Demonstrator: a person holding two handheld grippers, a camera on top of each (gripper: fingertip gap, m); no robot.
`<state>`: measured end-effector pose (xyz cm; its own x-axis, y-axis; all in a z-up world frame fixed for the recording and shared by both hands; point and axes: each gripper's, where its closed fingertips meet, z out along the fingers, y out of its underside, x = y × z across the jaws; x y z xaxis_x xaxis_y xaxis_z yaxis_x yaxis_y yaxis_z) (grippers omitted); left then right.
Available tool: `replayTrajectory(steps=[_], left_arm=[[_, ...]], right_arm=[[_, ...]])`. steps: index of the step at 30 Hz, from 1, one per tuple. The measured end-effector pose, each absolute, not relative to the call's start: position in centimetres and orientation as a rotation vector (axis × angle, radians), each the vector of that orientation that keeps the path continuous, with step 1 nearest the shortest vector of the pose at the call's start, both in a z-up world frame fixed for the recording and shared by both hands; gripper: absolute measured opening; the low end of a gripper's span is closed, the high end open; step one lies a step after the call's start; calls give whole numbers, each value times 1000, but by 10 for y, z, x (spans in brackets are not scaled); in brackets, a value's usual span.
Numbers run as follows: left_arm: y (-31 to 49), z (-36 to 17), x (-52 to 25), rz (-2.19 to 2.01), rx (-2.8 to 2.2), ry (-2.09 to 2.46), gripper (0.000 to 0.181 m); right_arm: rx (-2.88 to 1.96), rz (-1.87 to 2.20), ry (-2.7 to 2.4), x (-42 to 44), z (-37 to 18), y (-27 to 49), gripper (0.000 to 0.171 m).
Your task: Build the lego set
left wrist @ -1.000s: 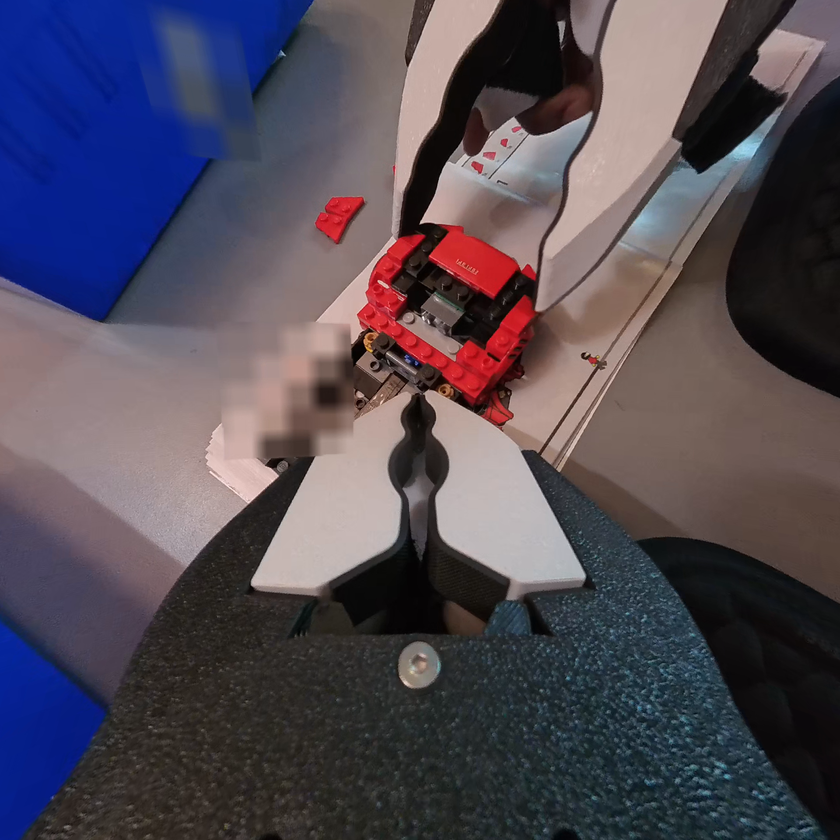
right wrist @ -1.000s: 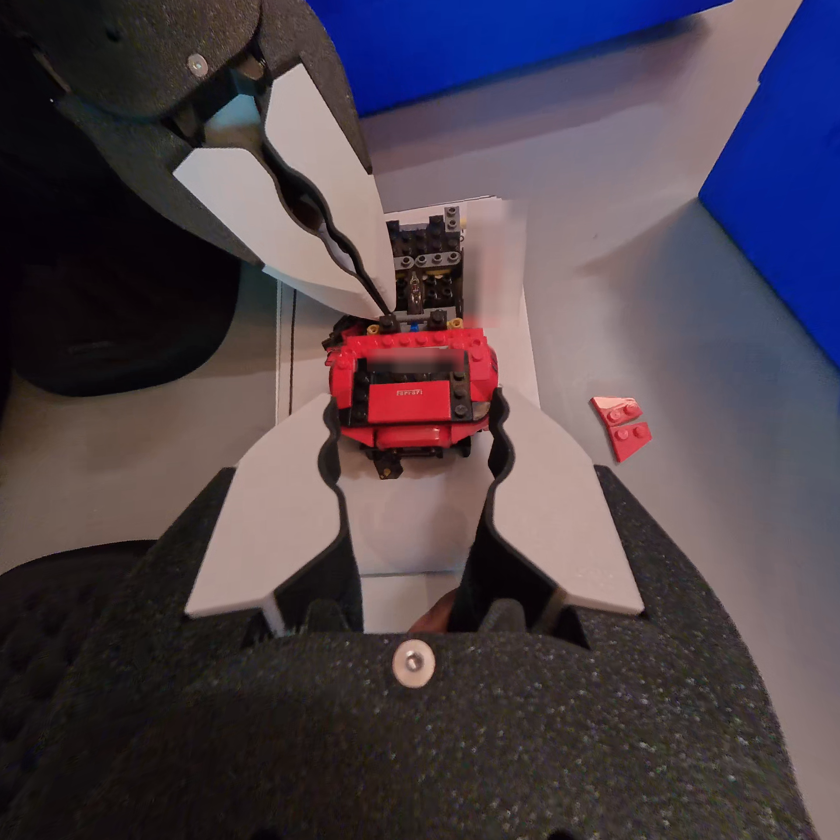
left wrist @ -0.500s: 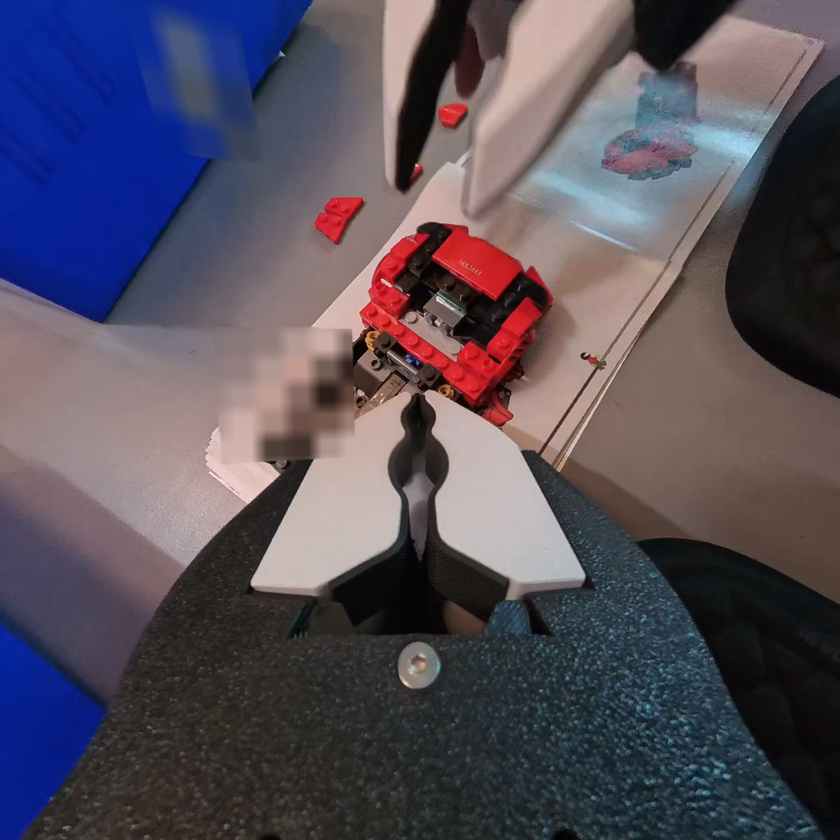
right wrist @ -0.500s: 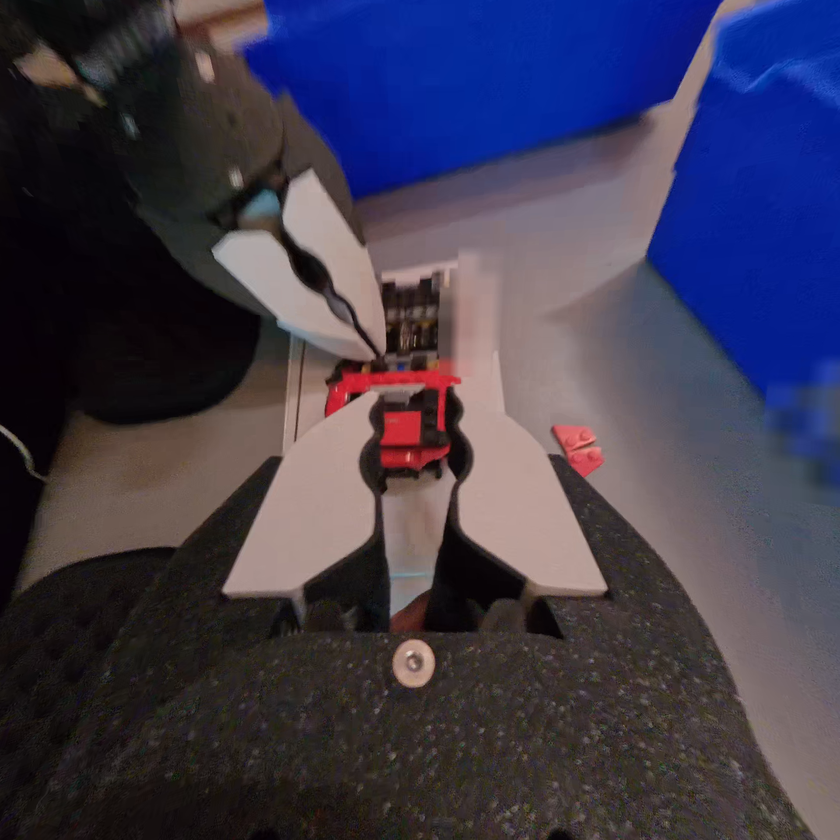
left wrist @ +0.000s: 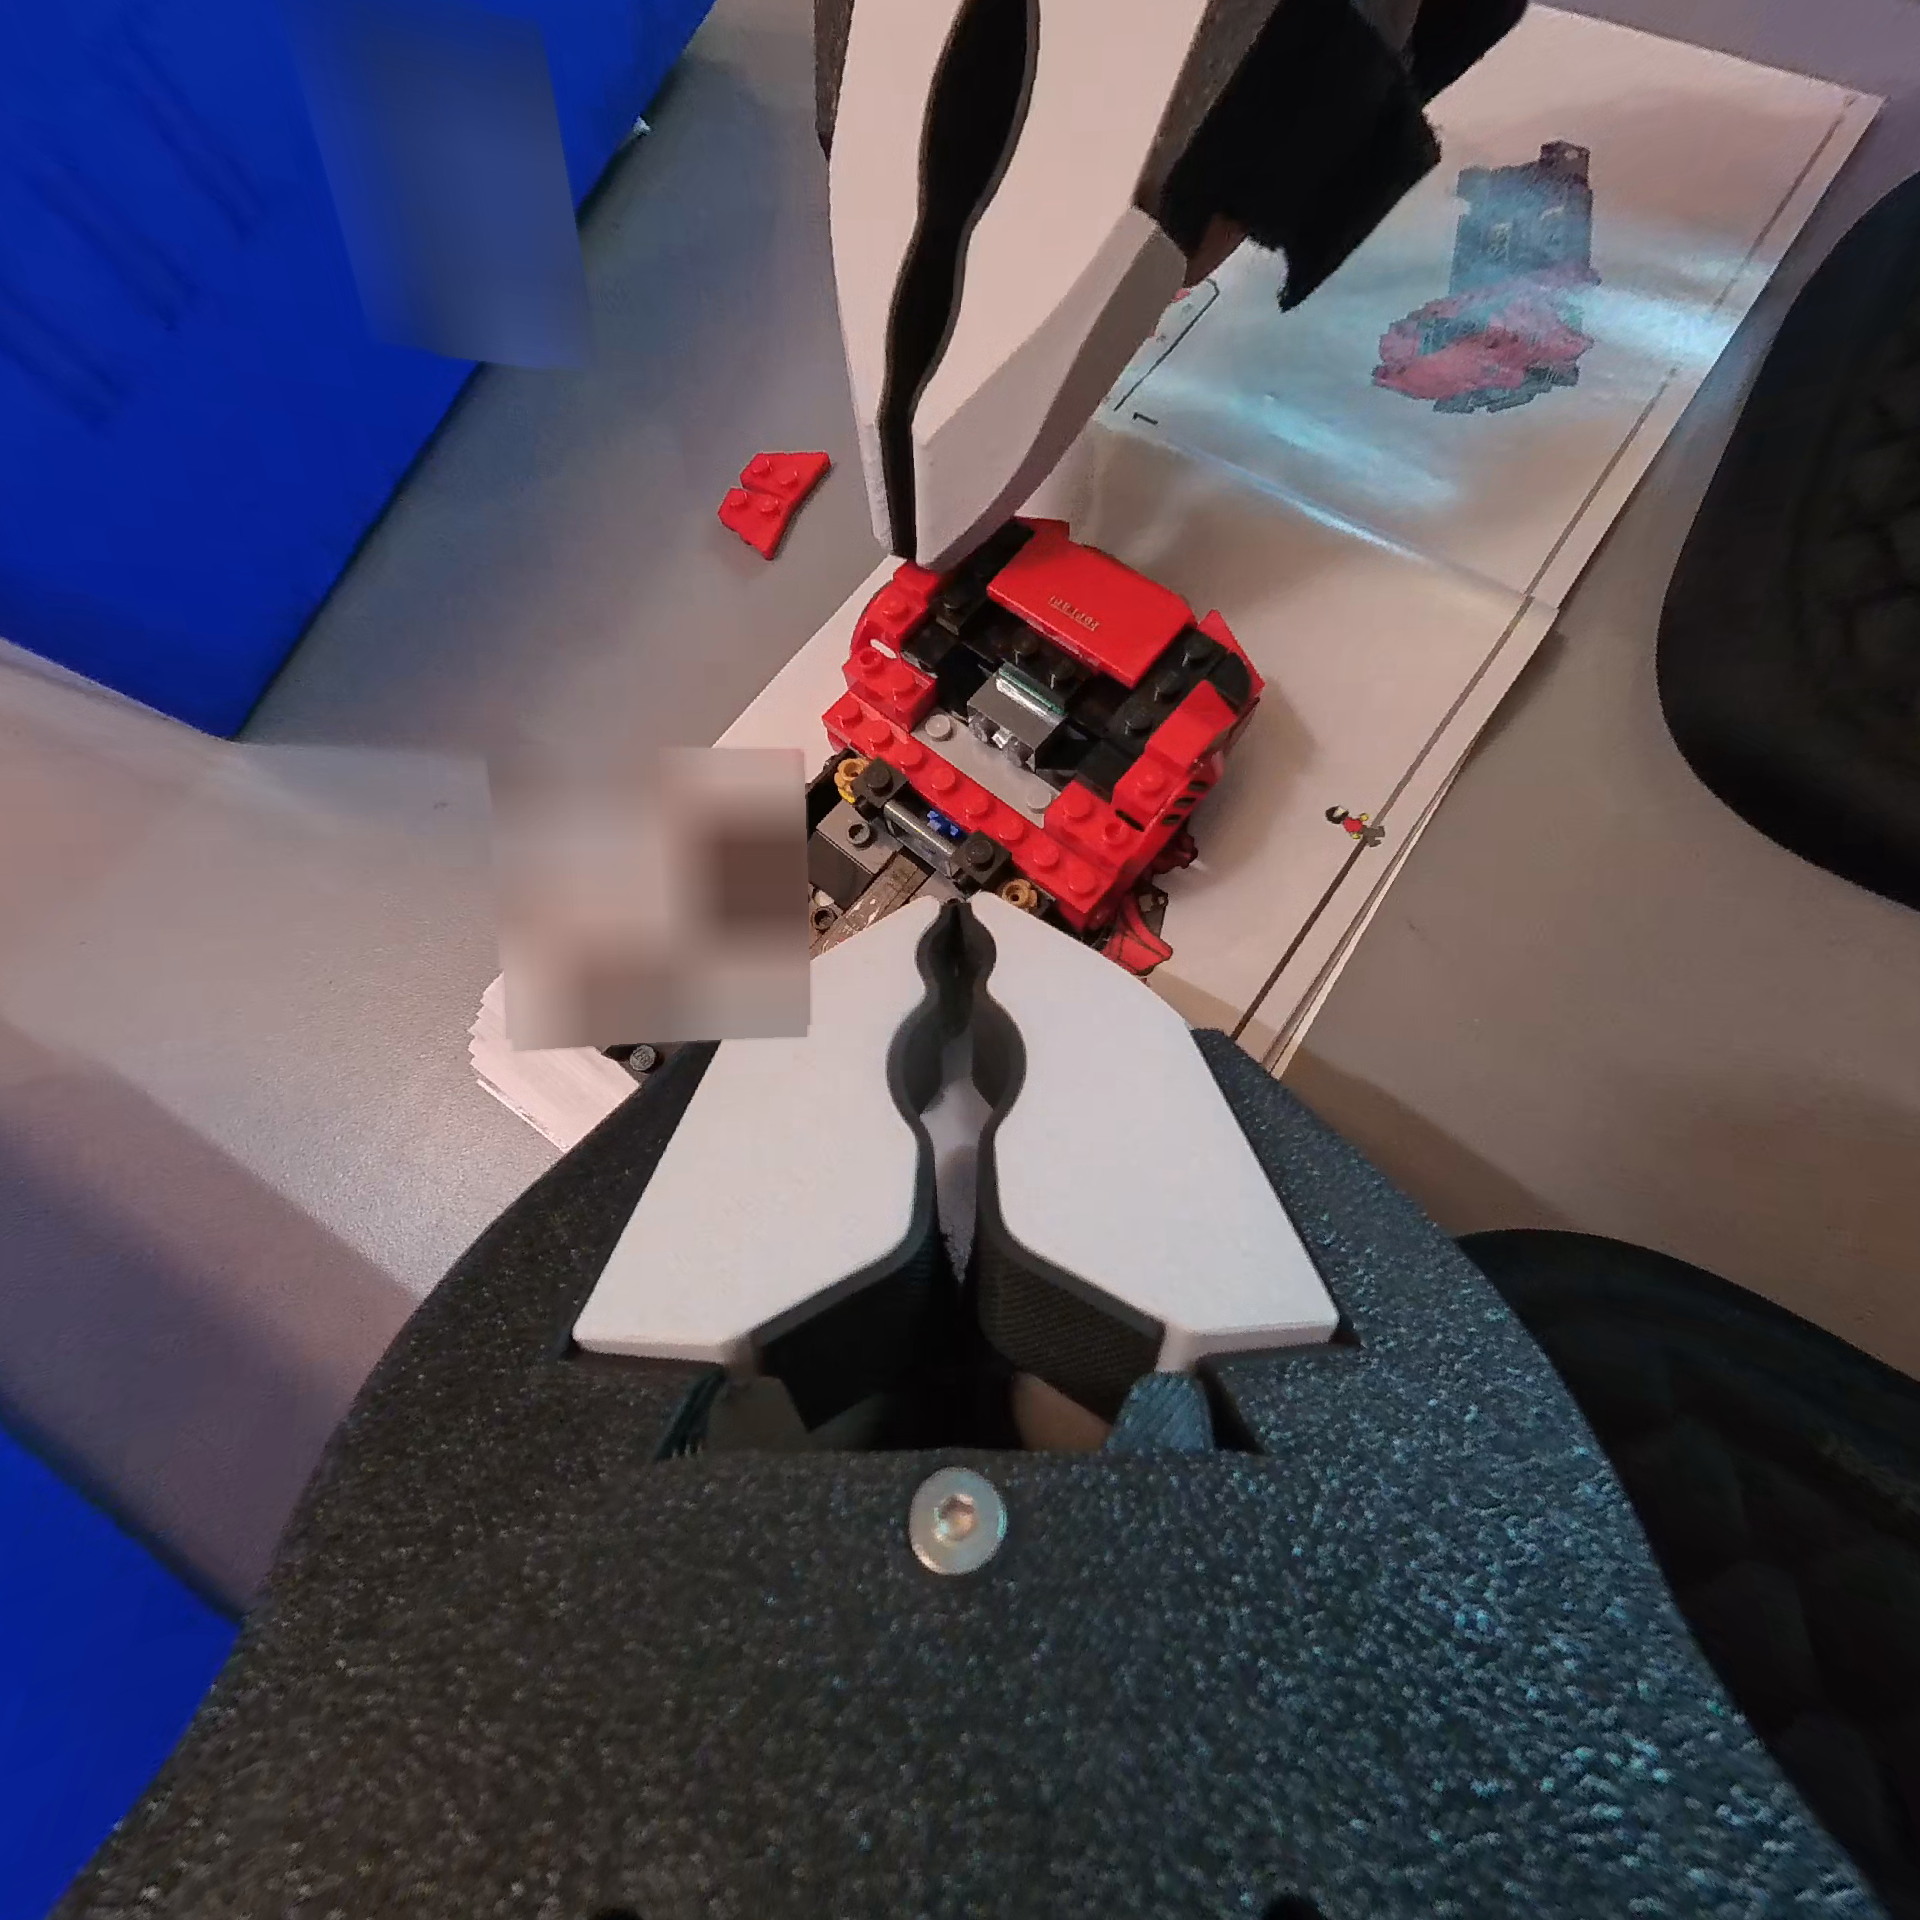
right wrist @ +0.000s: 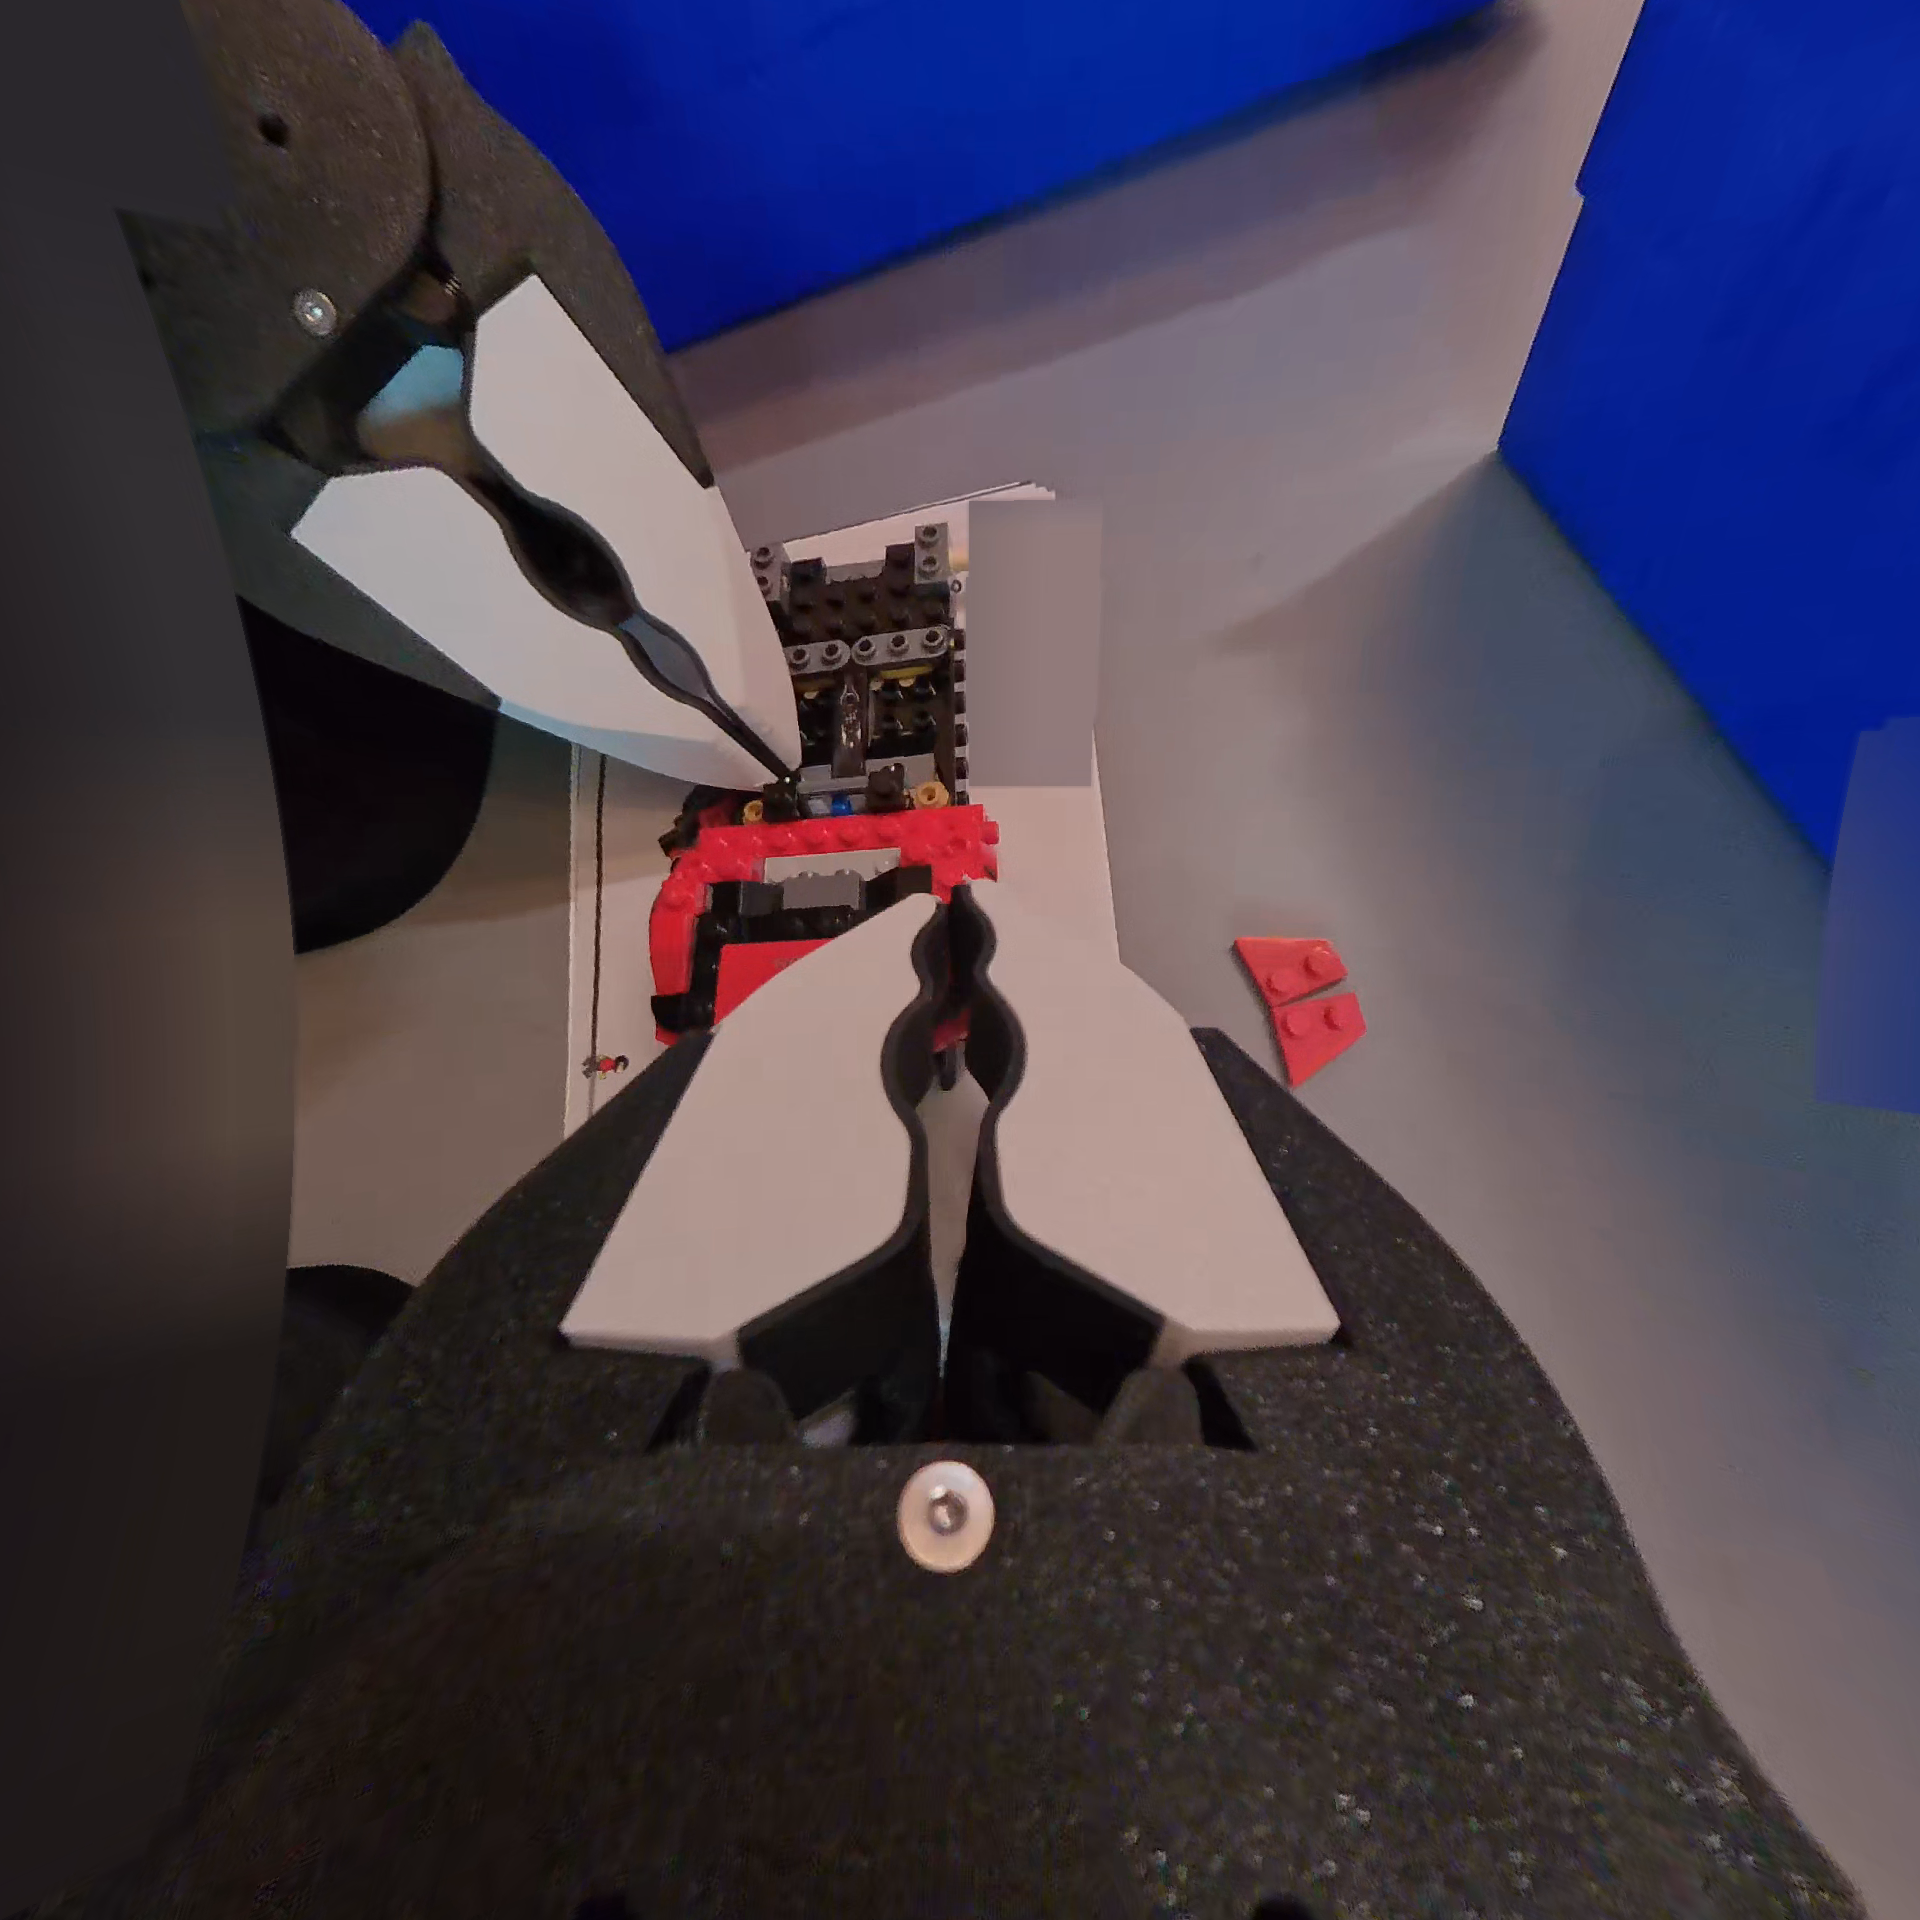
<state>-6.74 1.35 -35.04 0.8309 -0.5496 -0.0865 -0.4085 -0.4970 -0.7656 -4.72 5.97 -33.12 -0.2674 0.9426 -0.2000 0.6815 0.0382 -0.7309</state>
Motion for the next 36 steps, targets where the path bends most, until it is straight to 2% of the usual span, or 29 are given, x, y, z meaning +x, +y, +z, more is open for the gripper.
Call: replayTrajectory(steps=[7,36], left_arm=[[14,-350,-67,-217,-2160,697,0],[14,-350,-68,-224,-2157,695,0]], right_arm=[[-1803,1075,-2062,-47,-333,56,0],[-1809,758,-2177,-55,-335,60,0]])
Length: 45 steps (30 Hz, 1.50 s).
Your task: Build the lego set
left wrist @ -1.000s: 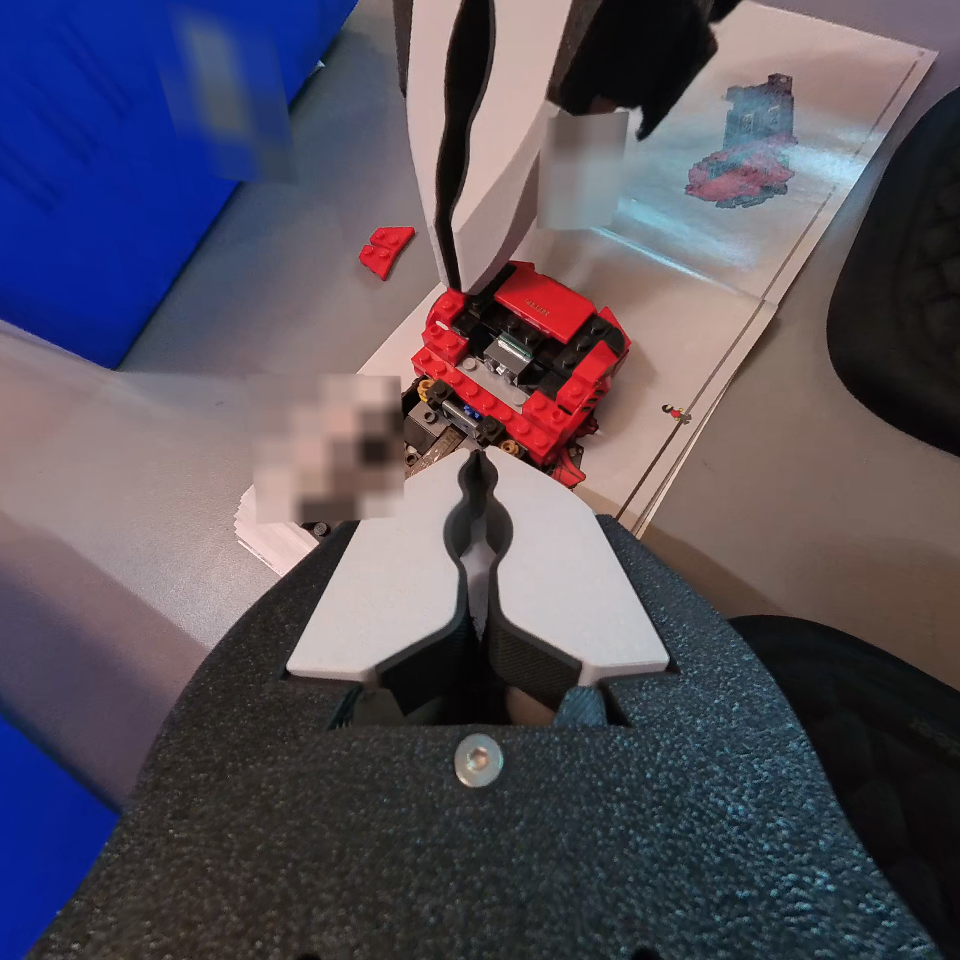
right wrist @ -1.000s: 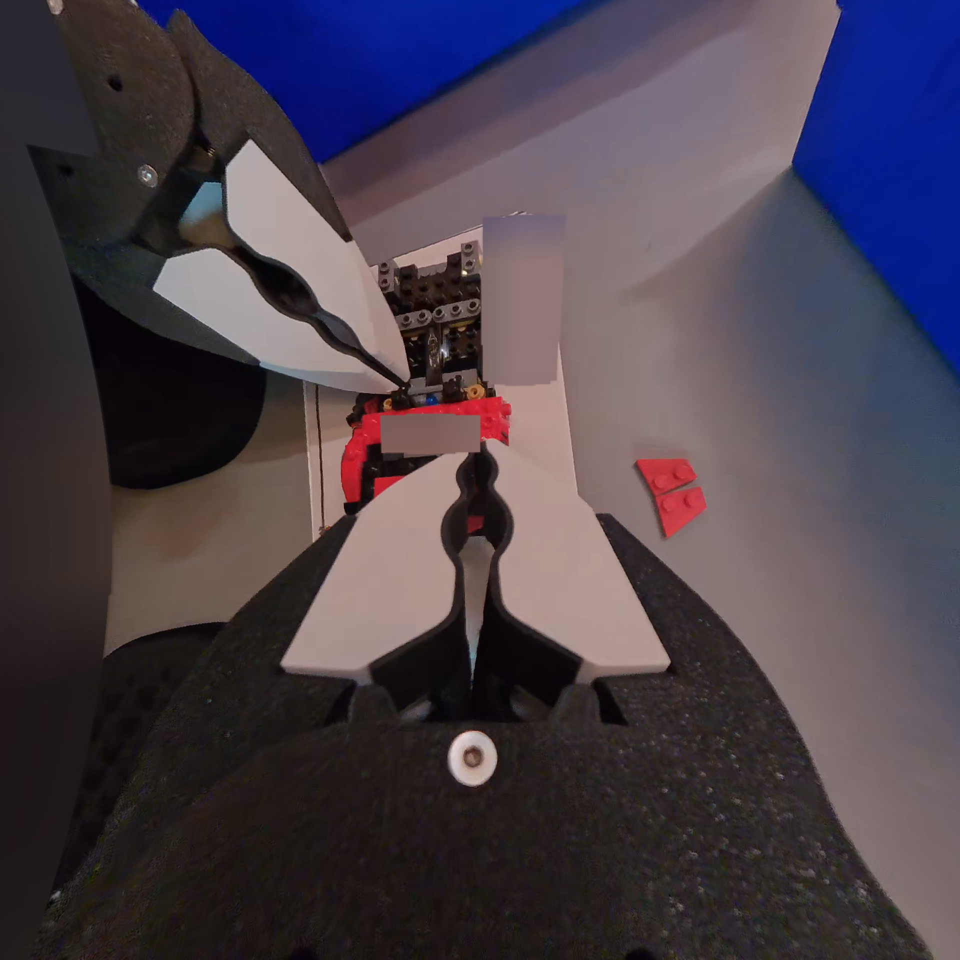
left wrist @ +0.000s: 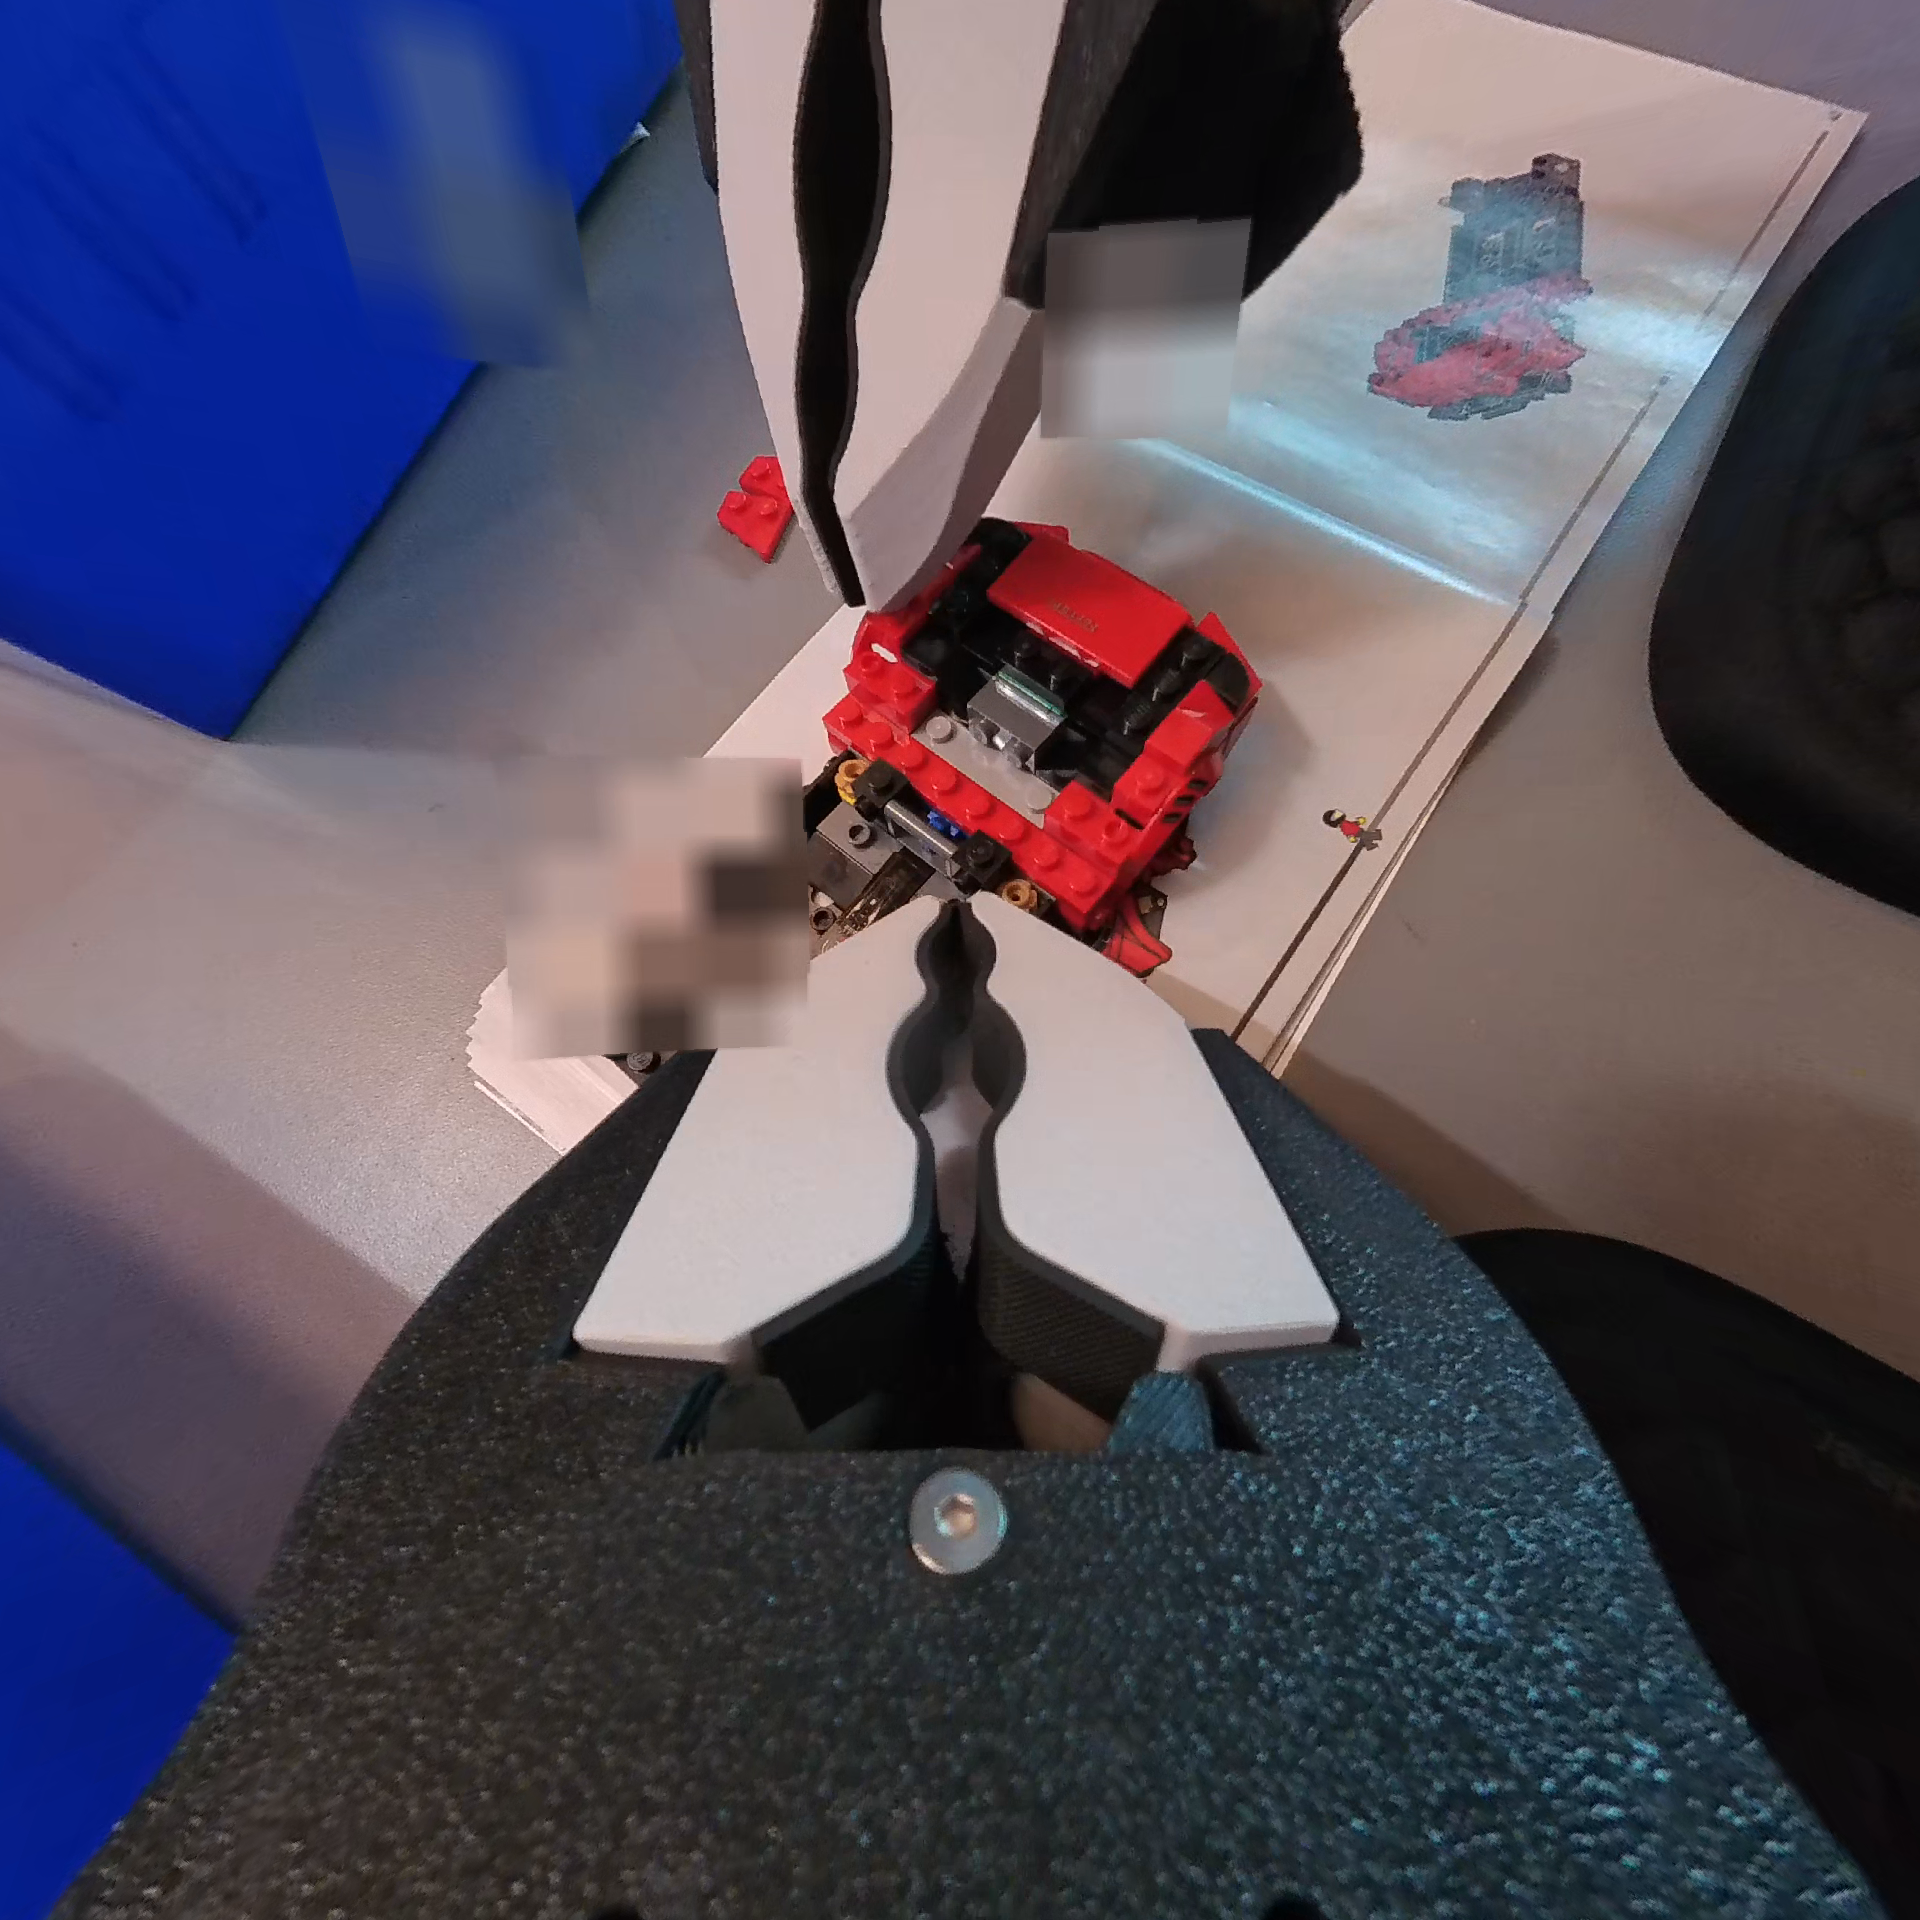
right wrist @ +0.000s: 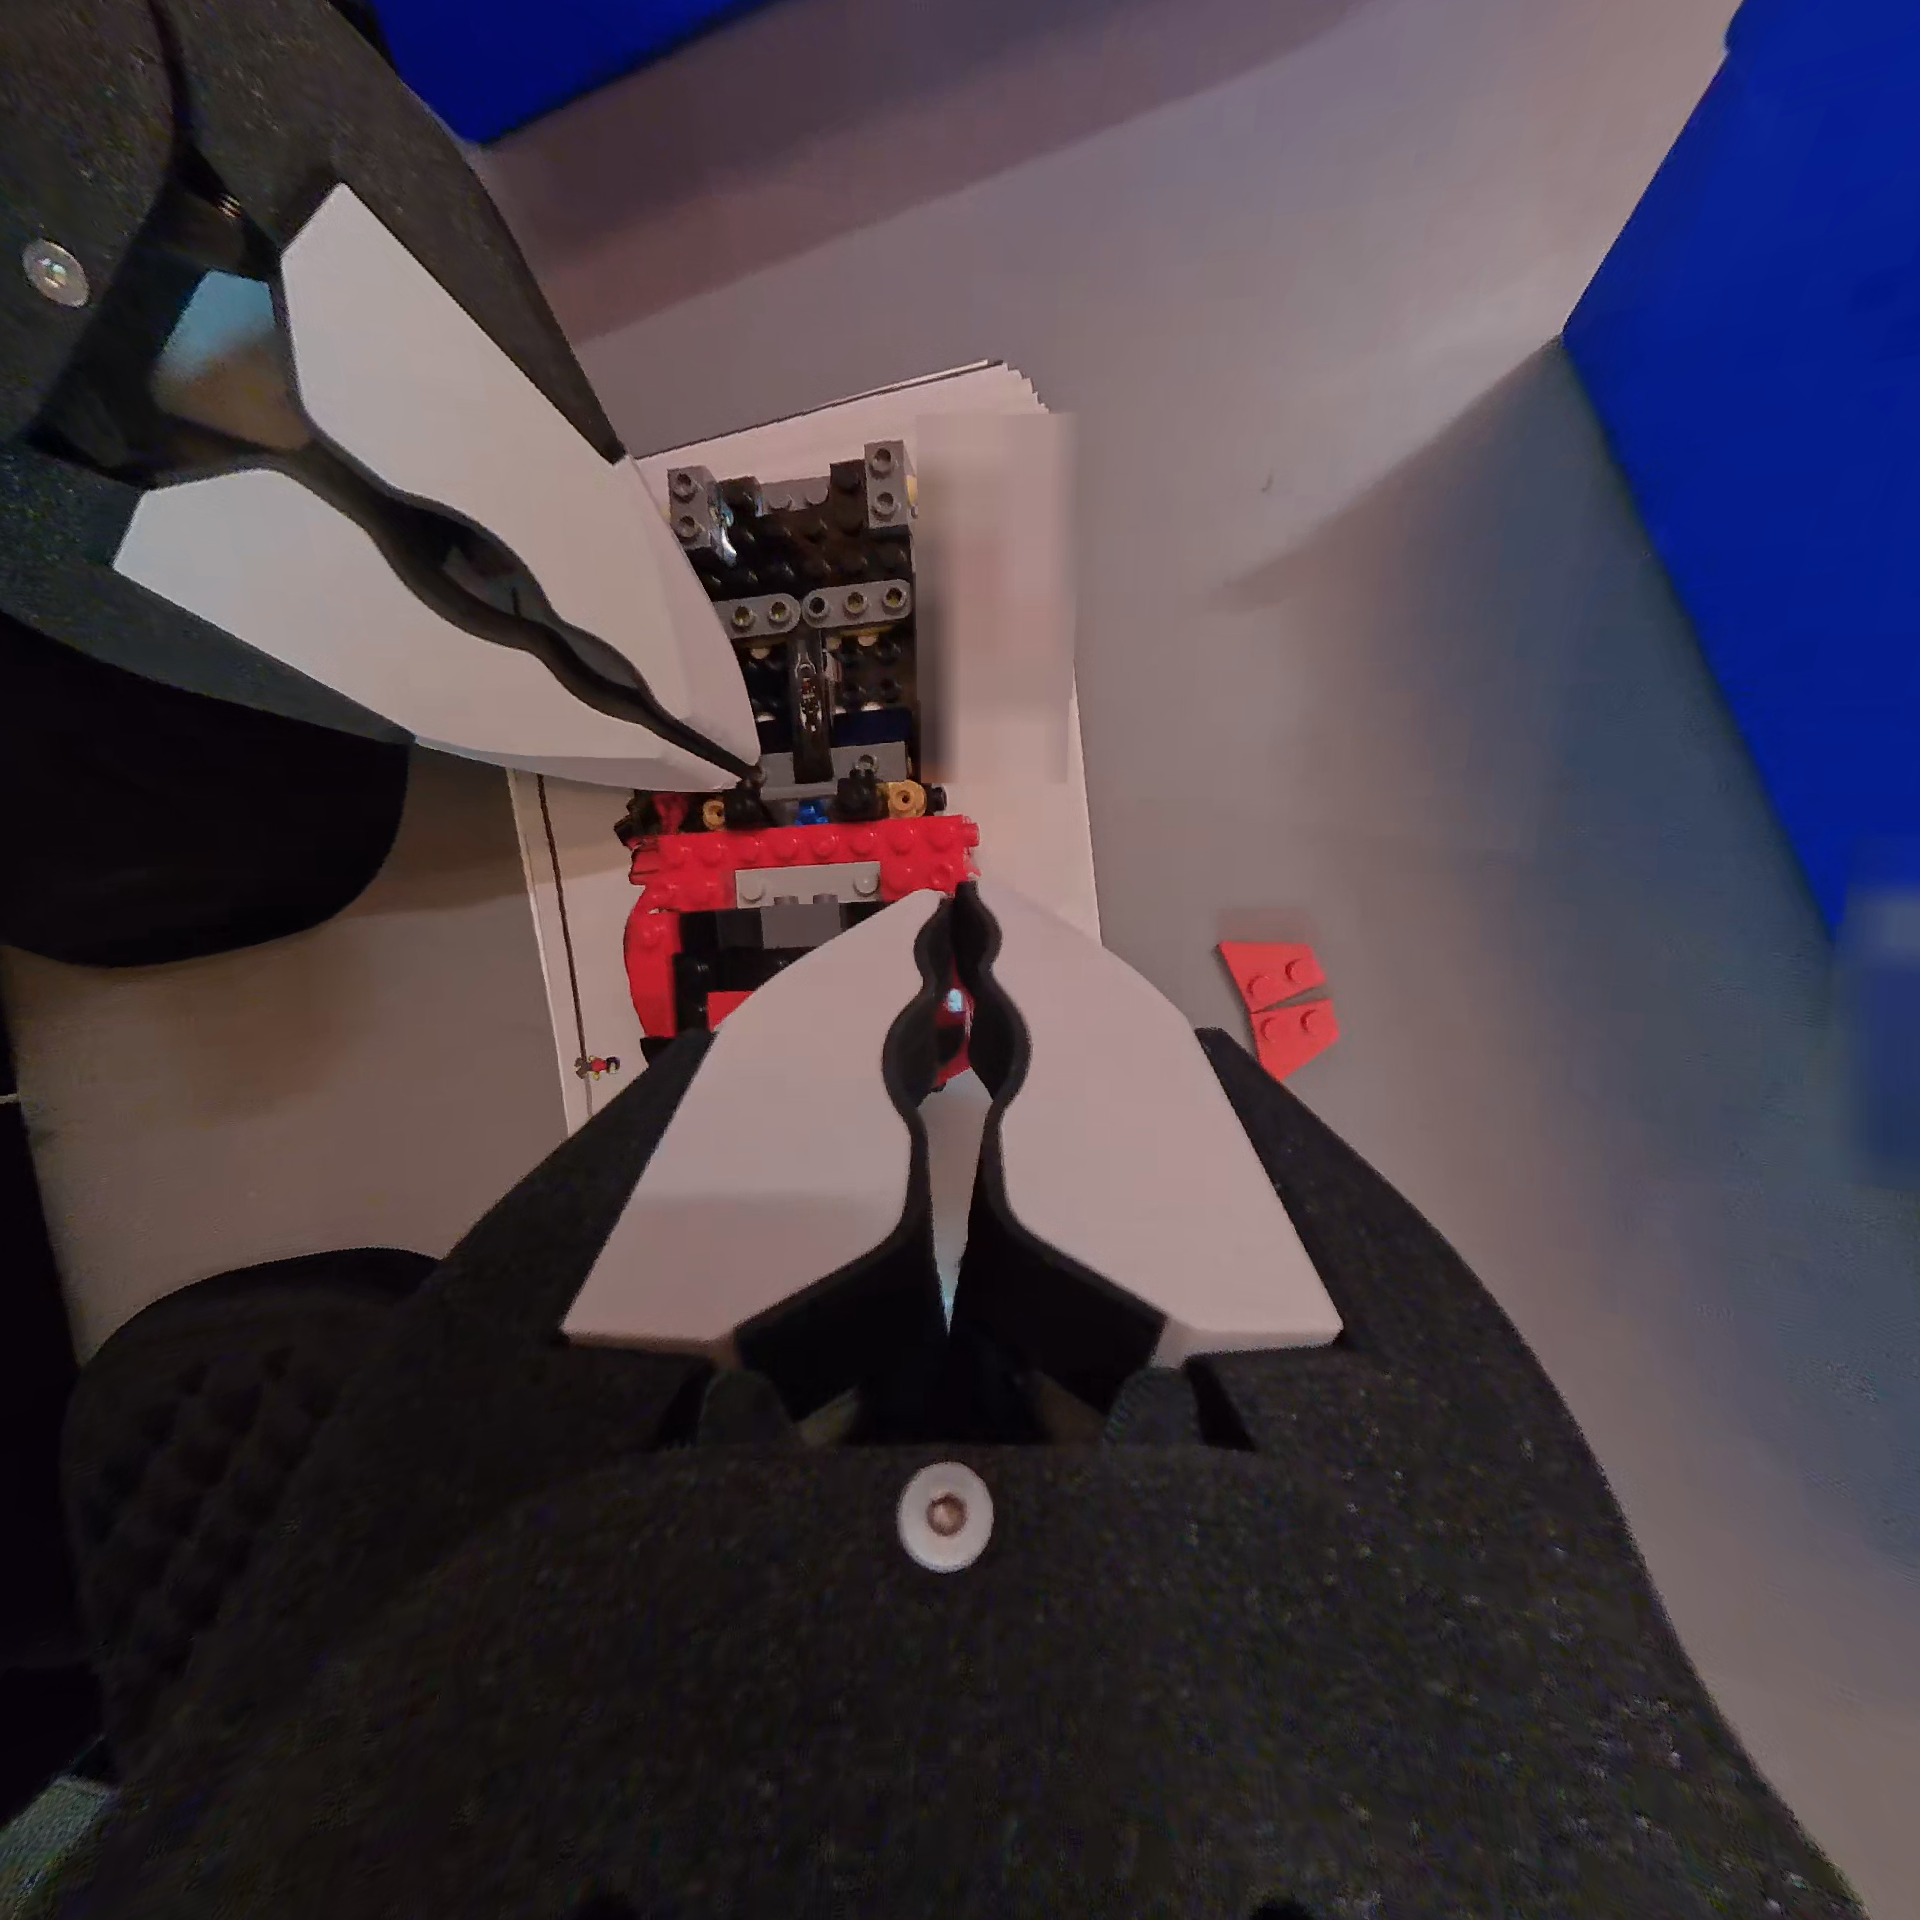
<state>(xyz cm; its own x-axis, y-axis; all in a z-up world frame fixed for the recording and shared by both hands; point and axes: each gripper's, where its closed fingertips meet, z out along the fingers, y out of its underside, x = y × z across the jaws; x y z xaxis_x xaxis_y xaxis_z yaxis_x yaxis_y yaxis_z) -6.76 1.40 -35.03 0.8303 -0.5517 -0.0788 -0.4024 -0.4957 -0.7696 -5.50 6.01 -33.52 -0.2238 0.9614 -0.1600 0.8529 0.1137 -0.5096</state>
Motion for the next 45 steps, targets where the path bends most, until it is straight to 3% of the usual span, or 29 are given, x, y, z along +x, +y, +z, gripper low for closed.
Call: replayTrajectory(steps=[11,16,30,45], left_arm=[[14,-350,-68,-215,-2155,702,0],[14,-350,-68,-208,-2147,707,0],[14,-350,-68,-205,-2141,710,0],[14,-350,-68,-192,-2134,718,0]], right_arm=[[-1724,758,-2140,-57,-331,59,0],[-1577,1087,-1847,-51,-279,55,0],[-1571,906,-2062,-35,-331,7,0],[-1631,963,-1852,-21,-328,24,0]])
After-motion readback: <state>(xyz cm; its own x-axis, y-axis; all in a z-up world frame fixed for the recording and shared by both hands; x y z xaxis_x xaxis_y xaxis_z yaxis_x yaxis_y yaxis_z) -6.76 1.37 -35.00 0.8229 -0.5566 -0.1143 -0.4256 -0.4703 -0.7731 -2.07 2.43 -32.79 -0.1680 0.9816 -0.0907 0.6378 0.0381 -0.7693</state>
